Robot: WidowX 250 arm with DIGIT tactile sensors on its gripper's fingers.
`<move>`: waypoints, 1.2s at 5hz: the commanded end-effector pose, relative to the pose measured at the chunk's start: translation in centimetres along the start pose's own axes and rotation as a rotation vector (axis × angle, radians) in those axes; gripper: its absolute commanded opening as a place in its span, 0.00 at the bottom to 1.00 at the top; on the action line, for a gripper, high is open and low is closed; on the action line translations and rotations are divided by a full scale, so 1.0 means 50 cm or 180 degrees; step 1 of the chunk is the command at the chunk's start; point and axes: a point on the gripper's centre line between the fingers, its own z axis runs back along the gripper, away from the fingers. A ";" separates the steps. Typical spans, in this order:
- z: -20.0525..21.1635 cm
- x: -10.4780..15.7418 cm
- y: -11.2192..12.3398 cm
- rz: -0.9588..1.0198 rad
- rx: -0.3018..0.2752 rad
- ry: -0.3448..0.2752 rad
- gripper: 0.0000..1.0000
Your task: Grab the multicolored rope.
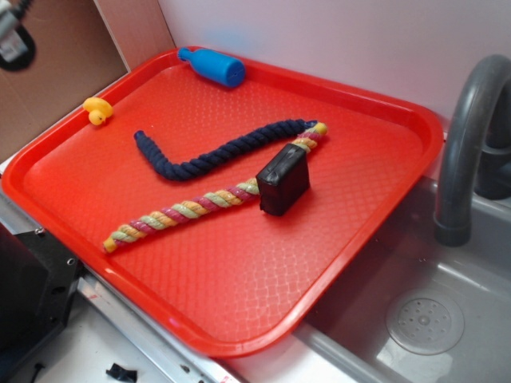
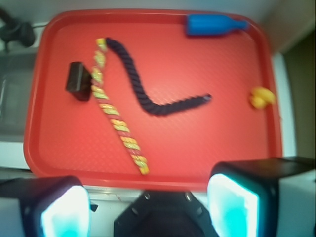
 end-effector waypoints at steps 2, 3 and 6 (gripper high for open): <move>-0.216 0.062 -0.108 -0.0874 -0.0134 0.0042 1.00; -0.284 0.061 -0.112 -0.0841 -0.0331 0.0182 1.00; -0.400 0.045 -0.087 -0.0788 0.0048 0.0740 1.00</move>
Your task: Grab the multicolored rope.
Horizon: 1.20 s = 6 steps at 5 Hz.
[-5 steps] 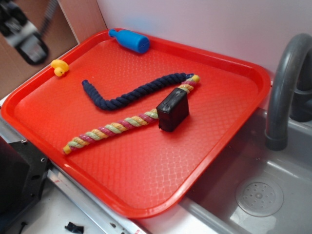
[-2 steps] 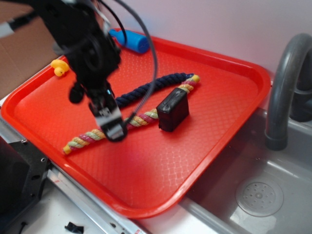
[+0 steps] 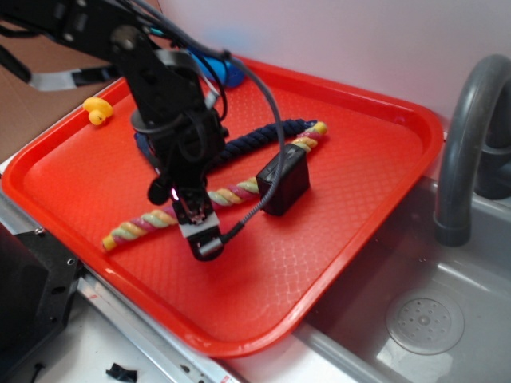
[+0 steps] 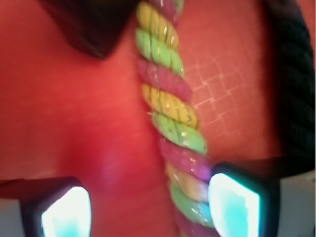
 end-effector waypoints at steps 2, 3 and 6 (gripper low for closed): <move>-0.034 0.011 -0.019 -0.0082 0.0063 0.0119 0.00; -0.017 0.020 -0.006 0.0018 -0.0049 0.0168 0.00; 0.255 0.014 0.060 0.1115 -0.0401 -0.0260 0.00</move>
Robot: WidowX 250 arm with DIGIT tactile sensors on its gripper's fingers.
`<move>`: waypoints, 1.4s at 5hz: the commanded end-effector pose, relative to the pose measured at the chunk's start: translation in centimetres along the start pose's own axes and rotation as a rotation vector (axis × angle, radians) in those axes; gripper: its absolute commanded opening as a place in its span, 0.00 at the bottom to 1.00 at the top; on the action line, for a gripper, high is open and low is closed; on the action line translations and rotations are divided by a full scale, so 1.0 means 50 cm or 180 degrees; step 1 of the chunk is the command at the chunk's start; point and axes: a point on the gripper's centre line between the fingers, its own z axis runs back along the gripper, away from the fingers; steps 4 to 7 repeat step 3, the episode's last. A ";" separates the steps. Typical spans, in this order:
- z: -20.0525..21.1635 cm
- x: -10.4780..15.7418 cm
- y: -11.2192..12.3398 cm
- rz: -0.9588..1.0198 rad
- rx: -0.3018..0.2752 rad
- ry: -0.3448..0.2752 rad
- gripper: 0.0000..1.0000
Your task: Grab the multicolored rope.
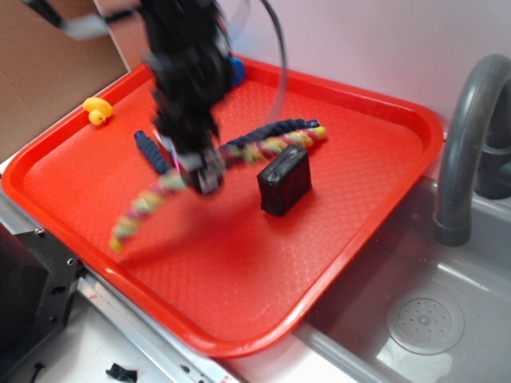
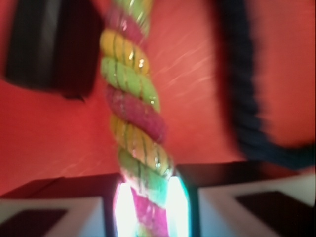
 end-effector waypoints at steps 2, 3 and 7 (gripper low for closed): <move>0.234 -0.045 0.048 0.0572 -0.0242 -0.0824 0.00; 0.238 -0.038 0.043 0.0428 -0.0153 -0.0604 0.00; 0.238 -0.038 0.043 0.0428 -0.0153 -0.0604 0.00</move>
